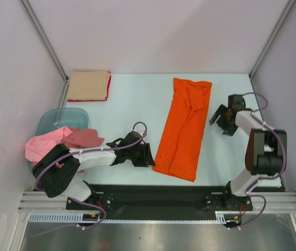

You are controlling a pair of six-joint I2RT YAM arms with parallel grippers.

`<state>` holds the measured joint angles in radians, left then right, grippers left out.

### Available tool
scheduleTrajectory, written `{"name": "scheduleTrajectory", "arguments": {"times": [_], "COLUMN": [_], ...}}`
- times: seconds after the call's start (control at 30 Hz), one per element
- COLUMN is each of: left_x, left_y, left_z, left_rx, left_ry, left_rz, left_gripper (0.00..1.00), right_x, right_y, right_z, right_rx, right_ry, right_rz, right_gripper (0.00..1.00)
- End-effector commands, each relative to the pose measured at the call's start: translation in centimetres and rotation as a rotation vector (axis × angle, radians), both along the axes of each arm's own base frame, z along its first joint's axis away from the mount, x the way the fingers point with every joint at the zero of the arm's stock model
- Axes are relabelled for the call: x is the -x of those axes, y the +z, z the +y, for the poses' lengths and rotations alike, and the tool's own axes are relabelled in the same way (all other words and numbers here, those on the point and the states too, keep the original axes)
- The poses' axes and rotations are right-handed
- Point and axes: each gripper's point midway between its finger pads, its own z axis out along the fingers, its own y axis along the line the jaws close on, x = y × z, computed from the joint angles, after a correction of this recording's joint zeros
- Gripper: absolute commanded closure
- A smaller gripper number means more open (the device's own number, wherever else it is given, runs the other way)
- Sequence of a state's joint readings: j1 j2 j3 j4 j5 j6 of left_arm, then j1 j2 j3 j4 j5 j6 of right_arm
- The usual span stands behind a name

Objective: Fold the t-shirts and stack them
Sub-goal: Fold the tshirt

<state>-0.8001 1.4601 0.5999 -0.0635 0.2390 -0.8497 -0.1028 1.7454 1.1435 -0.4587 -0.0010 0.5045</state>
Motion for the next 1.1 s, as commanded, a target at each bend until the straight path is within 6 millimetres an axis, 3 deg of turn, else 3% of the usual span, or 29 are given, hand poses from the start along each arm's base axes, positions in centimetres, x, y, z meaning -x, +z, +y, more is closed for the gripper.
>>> {"name": "scheduleTrajectory", "arguments": {"times": [0.0,0.03,0.07,0.13,0.2,0.3,0.37,0.43,0.57,0.83,1.07], "left_x": [0.5,0.5,0.5,0.3,0.1,-0.1,-0.2,-0.3,-0.2,0.7,0.7], "left_y": [0.0,0.2,-0.1,-0.1,-0.4,-0.6,-0.5,-0.6,-0.8,-1.8,-2.3], "left_z": [0.8,0.5,0.5,0.3,0.2,0.1,-0.3,-0.6,-0.9,-0.4,-0.3], "left_rx": [-0.046,-0.037,-0.046,-0.052,-0.063,-0.071,-0.059,-0.059,-0.053,-0.071,-0.125], "left_ry": [-0.078,-0.093,-0.107,-0.122,-0.135,-0.144,-0.154,-0.169,-0.19,-0.185,-0.181], "left_rz": [-0.041,-0.042,-0.042,-0.045,-0.049,-0.05,-0.052,-0.054,-0.041,-0.005,0.007], "left_gripper": [0.5,0.5,0.5,0.5,0.5,0.5,0.5,0.5,0.5,0.52,0.52], "right_x": [3.0,4.3,6.9,9.3,13.1,18.1,20.2,22.9,25.5,27.0,27.5], "right_y": [1.6,2.7,1.5,2.5,1.4,0.4,0.5,-0.7,-1.3,-1.9,-2.6], "right_z": [5.2,6.6,8.5,9.7,12.0,14.5,15.3,16.0,15.2,15.6,16.1], "right_rx": [-0.073,-0.073,-0.07,-0.048,-0.069,-0.143,-0.211,-0.248,-0.22,-0.255,-0.239], "right_ry": [0.089,0.126,0.187,0.215,0.276,0.361,0.338,0.374,0.343,0.342,0.355], "right_rz": [-0.075,-0.098,-0.041,-0.058,-0.018,-0.005,-0.022,0.012,0.034,0.072,0.106], "right_gripper": [0.17,0.18,0.19,0.2,0.22,0.25,0.28,0.33,0.33,0.34,0.49]}}
